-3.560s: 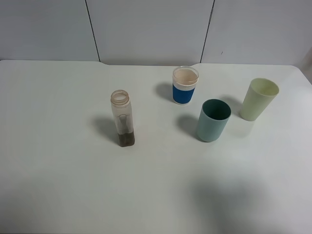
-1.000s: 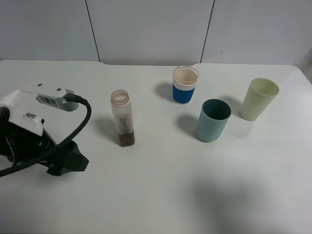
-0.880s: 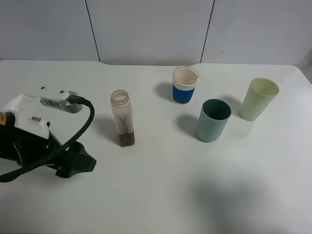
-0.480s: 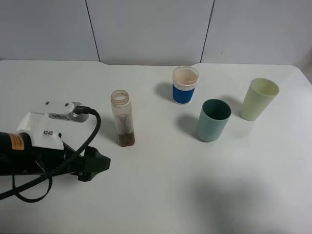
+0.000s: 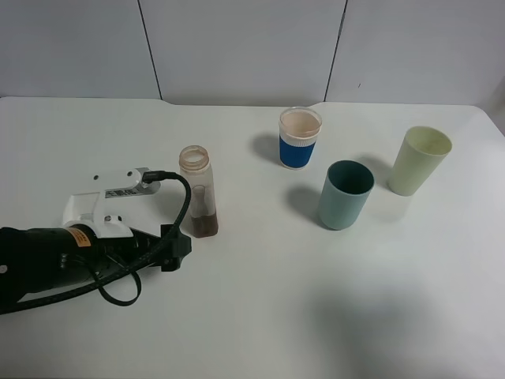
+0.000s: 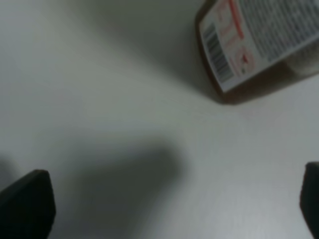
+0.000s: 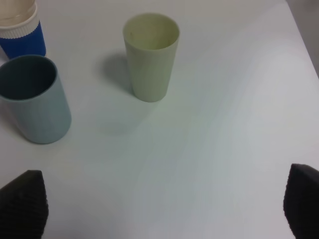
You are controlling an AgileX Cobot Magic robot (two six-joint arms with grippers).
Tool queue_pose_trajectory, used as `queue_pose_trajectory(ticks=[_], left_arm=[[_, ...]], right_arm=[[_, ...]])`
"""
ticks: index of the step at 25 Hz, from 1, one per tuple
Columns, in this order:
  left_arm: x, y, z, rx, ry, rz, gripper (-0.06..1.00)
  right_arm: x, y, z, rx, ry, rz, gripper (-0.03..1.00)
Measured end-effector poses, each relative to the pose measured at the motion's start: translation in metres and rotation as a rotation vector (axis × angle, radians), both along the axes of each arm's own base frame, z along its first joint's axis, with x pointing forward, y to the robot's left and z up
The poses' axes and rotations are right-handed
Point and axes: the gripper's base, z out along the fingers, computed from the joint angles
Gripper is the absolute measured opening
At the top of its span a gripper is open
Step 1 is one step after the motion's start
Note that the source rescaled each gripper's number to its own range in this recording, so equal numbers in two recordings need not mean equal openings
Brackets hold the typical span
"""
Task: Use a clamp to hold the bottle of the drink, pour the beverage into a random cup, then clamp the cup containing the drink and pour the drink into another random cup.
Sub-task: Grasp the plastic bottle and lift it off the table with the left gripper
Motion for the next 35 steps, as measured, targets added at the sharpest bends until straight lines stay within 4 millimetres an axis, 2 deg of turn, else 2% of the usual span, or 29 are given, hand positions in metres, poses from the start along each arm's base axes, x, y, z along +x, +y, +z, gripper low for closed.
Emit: queue_pose_trajectory(ticks=[9, 17, 25, 31, 35], left_arm=[[-0.01, -0.015, 0.0, 0.014, -0.087, -0.042, 1.0], [-0.017, -0.021, -0.005, 0.184, -0.114, -0.039, 1.0], [-0.007, -0.037, 0.008, 0.297, -0.222, -0.077, 1.0], [-0.001, -0.037, -0.005, 0.393, -0.217, -0.016, 1.0], [0.004, -0.046, -0.003, 0.404, -0.23, -0.037, 1.0]], right_arm=[[0.0, 0.0, 0.0, 0.0, 0.0, 0.0, 0.81], [0.0, 0.0, 0.0, 0.0, 0.0, 0.0, 0.81], [0.0, 0.0, 0.0, 0.0, 0.0, 0.0, 0.81], [0.0, 0.0, 0.0, 0.0, 0.0, 0.0, 0.81], [0.0, 0.0, 0.0, 0.0, 0.0, 0.0, 0.81]])
